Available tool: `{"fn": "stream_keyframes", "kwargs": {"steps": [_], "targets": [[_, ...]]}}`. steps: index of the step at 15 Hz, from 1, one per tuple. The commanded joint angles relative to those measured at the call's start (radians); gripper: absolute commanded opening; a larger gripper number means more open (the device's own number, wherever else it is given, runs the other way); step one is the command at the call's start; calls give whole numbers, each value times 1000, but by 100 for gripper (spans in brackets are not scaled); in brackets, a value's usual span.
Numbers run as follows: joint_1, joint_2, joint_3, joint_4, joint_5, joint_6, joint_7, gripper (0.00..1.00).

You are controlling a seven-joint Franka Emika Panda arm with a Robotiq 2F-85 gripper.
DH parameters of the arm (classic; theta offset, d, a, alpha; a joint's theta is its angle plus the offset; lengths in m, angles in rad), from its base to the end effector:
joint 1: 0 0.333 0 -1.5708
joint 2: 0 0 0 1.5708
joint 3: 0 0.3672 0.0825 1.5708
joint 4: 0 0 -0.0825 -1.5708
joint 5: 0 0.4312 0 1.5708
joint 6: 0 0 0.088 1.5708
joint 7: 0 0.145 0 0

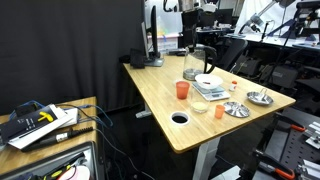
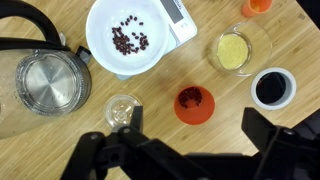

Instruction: Pour the contents in the red cup into the white bowl

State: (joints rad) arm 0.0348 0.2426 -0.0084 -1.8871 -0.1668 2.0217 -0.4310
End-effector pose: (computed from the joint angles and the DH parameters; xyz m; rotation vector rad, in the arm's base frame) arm 0.6503 0.0021 0.3584 2.9029 0.8010 -0.2043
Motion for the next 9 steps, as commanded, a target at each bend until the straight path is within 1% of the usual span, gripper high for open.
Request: {"fn": "stream_keyframes", "kwargs": {"steps": [1,3,5,9], "targets": [[-20,4,23,6,20,-4,0,100],[-22,13,27,15,38,-5,-3,100],[-18,27,27,21,31,-1,9,100],[-32,89,36,53,102,-33,2,100]]}}
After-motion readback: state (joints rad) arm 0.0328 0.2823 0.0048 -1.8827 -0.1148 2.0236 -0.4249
